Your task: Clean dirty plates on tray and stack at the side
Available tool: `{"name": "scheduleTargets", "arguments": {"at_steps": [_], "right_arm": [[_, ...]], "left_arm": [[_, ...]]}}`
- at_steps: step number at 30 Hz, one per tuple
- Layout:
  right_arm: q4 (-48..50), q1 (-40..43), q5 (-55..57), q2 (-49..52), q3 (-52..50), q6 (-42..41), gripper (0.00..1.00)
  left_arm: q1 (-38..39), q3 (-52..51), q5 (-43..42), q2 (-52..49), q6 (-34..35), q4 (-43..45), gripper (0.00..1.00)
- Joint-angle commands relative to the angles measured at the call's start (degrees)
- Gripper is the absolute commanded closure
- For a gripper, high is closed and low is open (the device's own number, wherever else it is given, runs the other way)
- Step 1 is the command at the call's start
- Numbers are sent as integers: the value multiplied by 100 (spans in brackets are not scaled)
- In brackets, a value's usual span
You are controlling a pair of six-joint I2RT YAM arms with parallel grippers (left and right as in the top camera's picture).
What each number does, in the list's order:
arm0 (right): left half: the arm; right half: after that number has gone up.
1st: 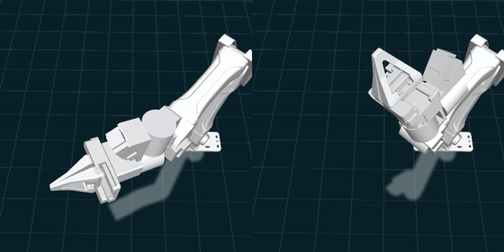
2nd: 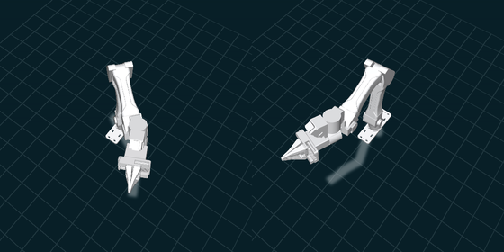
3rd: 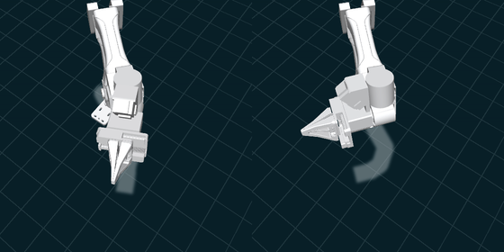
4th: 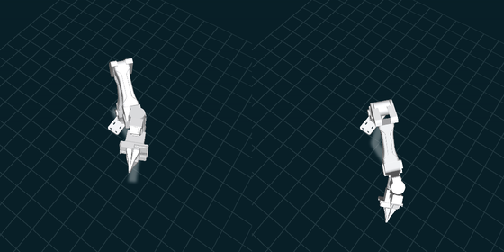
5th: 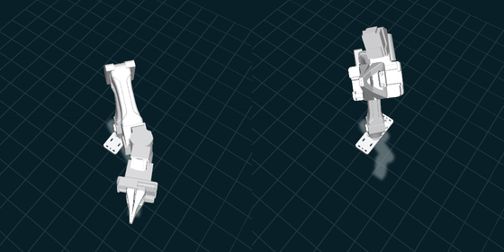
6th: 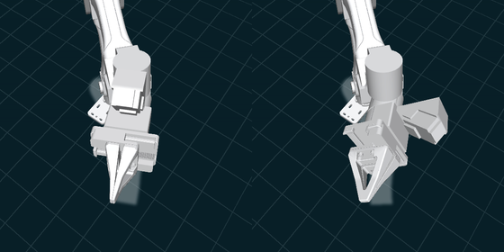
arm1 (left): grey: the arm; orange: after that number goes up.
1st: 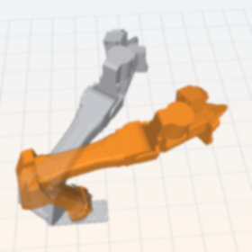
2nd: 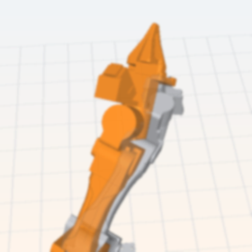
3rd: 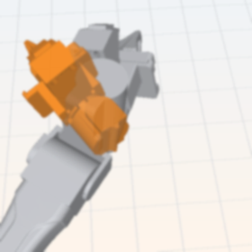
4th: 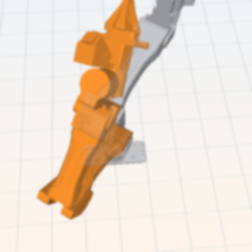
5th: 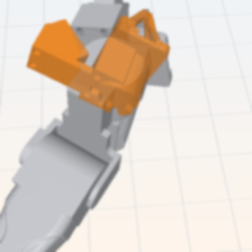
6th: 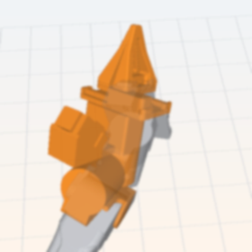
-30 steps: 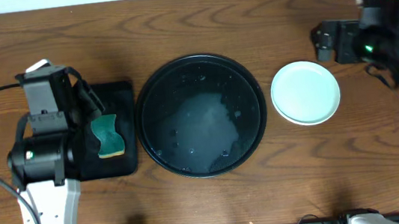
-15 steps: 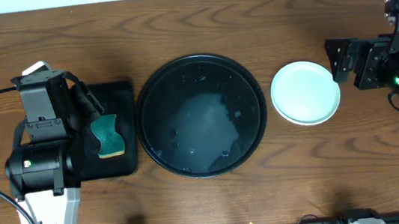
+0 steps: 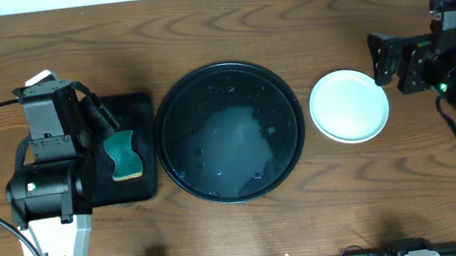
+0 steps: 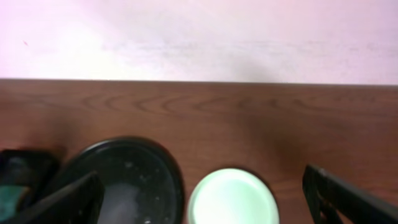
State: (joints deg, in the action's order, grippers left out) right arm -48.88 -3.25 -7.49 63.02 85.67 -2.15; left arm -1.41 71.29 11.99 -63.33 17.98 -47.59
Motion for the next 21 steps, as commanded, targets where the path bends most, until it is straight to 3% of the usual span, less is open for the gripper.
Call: {"name": "scheduleTargets", "arguments": {"at_steps": [1, 11, 16, 21], "right_arm": [[564, -46, 81, -496, -1106, 566, 1], [4236, -50, -166, -2994, -5720, 542, 1], [4990, -50, -267, -4496, -7326, 505, 1], [5084, -50, -267, -5497, -8150, 304, 1]], "left_arm": [[-13, -2, 50, -33, -17, -15, 25], [-13, -2, 50, -33, -15, -15, 25], [-13, -2, 50, -33, -17, -15, 25], [-13, -2, 50, -33, -17, -15, 25]]}}
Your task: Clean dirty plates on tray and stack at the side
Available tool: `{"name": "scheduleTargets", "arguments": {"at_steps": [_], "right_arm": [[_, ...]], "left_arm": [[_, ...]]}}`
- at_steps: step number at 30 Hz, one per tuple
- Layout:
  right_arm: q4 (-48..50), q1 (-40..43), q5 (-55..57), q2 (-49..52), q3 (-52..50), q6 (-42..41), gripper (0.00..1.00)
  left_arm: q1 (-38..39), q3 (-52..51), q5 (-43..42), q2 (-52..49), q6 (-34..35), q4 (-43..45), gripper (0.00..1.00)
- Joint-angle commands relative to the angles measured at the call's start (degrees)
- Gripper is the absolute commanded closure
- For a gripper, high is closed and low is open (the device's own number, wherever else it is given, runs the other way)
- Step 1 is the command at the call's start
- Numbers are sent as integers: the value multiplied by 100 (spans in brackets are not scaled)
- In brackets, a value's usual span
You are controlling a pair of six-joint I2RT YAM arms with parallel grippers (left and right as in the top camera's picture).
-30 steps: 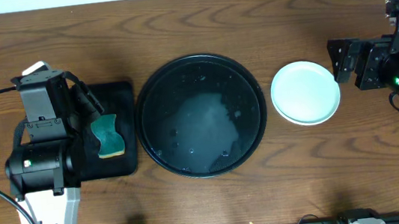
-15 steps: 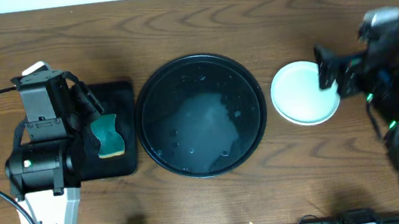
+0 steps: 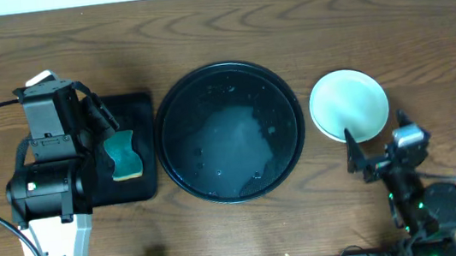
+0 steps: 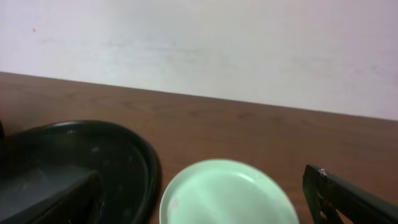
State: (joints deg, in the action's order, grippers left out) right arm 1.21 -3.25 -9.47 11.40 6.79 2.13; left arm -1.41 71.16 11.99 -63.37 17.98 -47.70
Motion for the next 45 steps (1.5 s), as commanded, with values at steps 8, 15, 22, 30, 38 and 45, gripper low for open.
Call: {"name": "scheduleTargets", "arguments": {"at_steps": [8, 15, 22, 30, 38, 45], "right_arm": [[-129, -50, -66, -638, -647, -122, 1], [-457, -48, 37, -1128, -647, -122, 1], [-468, -59, 42, -1106, -647, -122, 1], [-468, -59, 42, -1102, -647, -122, 1], [-468, -59, 42, -1102, -647, -122, 1], [-468, -59, 42, -1102, -647, -122, 1]], "left_arm": [[-13, 11, 50, -28, -17, -4, 25], [-13, 11, 50, -28, -15, -4, 25], [-13, 11, 50, -28, -15, -4, 25], [-13, 11, 50, -28, -17, -4, 25], [-13, 11, 50, -28, -15, -4, 25], [-13, 11, 48, -28, -15, -26, 25]]}}
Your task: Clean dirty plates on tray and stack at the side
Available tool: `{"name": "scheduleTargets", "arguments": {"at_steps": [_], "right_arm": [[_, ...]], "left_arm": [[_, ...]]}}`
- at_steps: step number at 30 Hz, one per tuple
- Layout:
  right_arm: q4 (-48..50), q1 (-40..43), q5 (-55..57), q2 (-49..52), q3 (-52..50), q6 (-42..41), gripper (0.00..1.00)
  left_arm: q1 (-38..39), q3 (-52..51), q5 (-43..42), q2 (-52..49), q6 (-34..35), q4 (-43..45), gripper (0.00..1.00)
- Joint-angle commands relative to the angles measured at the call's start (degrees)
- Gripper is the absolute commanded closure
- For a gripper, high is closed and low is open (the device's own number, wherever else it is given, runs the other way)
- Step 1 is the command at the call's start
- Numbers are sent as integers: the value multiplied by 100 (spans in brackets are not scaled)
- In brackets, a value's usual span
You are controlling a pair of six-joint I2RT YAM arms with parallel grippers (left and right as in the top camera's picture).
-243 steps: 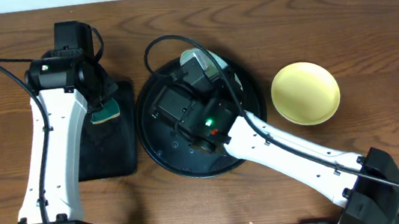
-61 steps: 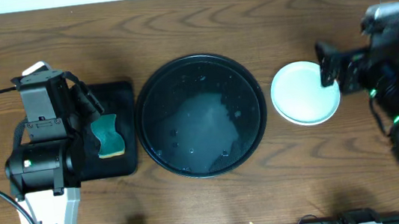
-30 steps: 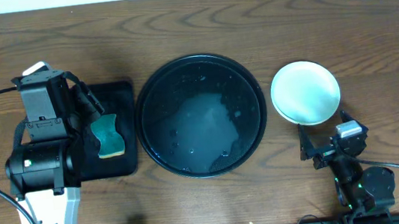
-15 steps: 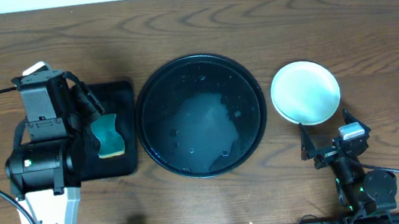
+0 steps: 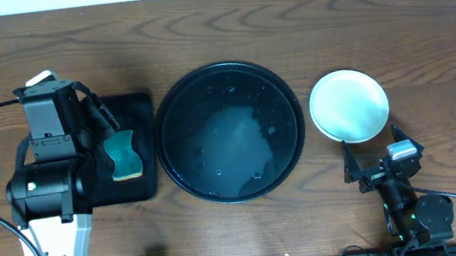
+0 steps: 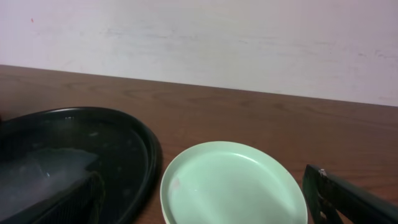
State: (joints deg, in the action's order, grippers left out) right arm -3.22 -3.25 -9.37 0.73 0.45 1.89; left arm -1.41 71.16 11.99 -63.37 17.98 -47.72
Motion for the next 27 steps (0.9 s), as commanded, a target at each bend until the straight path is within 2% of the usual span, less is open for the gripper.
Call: {"name": "scheduleTargets", "arguments": {"at_steps": [1, 6, 11, 20, 23, 27], "right_arm": [[-24, -59, 31, -35, -13, -98, 1], [-24, -59, 31, -35, -13, -98, 1], [-24, -59, 31, -35, -13, -98, 1], [-24, -59, 31, -35, -13, -98, 1], [-24, -59, 31, -35, -13, -98, 1], [-24, -59, 31, -35, -13, -98, 1]], "left_arm": [[-13, 11, 48, -28, -15, -24, 25], [-7, -111, -85, 269, 15, -98, 25], [-7, -828, -83, 1126, 26, 476, 25], [-2, -3587, -120, 3488, -68, 2863, 25], [0, -4662, -455, 4356, -555, 3829, 25], [0, -5484, -715, 5099, -1045, 4461, 25]]}}
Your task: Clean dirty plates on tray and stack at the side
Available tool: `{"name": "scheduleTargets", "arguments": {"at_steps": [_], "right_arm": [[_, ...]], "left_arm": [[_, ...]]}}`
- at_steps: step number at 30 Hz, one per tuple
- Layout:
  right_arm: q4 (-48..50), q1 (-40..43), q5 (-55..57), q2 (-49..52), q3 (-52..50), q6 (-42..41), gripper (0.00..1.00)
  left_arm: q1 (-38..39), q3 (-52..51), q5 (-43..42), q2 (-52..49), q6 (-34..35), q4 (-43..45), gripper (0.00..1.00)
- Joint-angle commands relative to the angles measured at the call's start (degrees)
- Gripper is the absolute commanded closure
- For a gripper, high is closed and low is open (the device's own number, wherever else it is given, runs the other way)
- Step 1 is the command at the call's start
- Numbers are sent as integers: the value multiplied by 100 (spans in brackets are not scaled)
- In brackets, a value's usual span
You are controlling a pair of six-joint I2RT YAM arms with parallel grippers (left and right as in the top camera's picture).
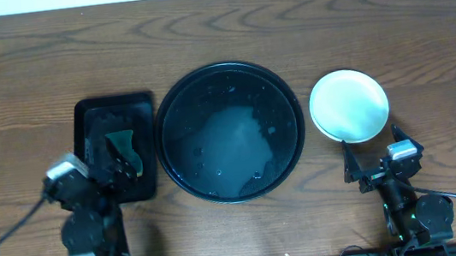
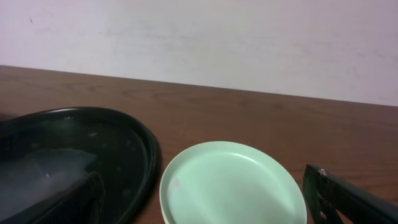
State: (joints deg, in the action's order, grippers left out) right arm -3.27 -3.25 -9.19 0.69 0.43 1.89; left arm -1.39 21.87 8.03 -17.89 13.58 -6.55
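Note:
The round black tray sits mid-table holding only a wet soapy film, with no plate on it. To its right is the pale green plate stack, which also fills the lower middle of the right wrist view. My right gripper is low at the front edge just below the stack, open and empty, with the plate beyond its wide-spread fingers. My left gripper is pulled back to the front left. It reaches the near edge of the sponge tray and looks open and empty.
A small black rectangular tray left of the round tray holds a green sponge. A pale wall runs along the table's far edge. Both arm bases stand at the front edge.
My left arm has moved from over the sponge tray to the front left edge, uncovering the whole tray. The sponge lies where it was. The right arm and plates have not moved.
My right gripper was open at the far right beside the plate stack while the left hung over the sponge. The right arm was then at the front edge below the stack and stayed there. Now the left arm has also withdrawn to the front.

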Motion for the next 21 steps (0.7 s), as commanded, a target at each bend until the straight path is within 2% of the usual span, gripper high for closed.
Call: {"name": "scheduleTargets", "arguments": {"at_steps": [1, 10, 16, 21], "right_arm": [[-20, -59, 13, -31, -11, -98, 1], [-20, -59, 13, -31, -11, -98, 1], [-20, -59, 13, -31, -11, -98, 1], [-20, -59, 13, -31, -11, -98, 1]], "left_arm": [[7, -708, -315, 704, -649, 404, 25], [22, -1700, -299, 1615, -1172, 431, 25], [22, -2173, -295, 1779, -1209, 411, 25], [22, -2164, -291, 1779, -1252, 278, 25]]}}
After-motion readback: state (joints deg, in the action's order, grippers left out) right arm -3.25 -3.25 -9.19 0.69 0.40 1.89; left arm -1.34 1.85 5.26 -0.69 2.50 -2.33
